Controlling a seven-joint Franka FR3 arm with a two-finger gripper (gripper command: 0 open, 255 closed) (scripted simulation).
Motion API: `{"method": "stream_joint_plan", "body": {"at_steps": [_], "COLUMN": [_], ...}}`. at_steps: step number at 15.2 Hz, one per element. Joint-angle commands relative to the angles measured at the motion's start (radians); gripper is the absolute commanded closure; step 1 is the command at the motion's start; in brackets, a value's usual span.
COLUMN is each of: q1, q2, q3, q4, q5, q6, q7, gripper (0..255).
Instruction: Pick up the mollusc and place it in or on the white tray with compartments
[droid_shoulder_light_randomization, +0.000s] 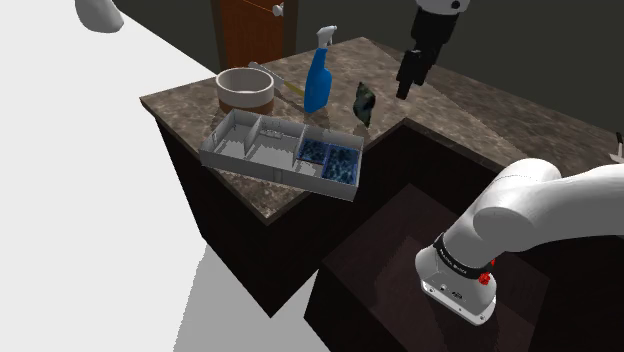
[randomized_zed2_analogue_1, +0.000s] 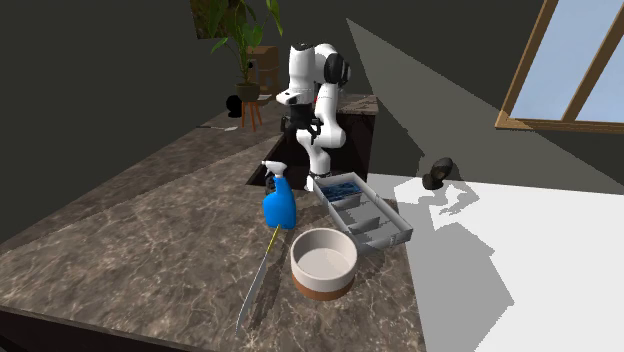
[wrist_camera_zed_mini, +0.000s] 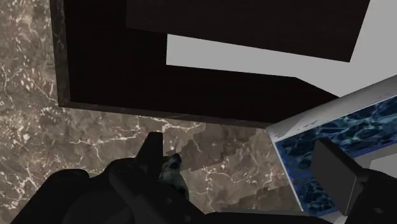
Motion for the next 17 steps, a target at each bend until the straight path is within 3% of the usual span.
{"method": "stream_joint_plan", "body": {"at_steps": [1,13,17], "q1": [0.000,-0.120,-0.125], "q2": [0.000,0.380,0.405], "q3": [0.000,-0.002,-0.005], "q4": [0.000,0.090,0.064], "q5": [0.000,0.006,0.004], "q6": [0.000,0.343,0.397], "q7": [0.000,0.289,0.302], "gripper": [0,0,0]}}
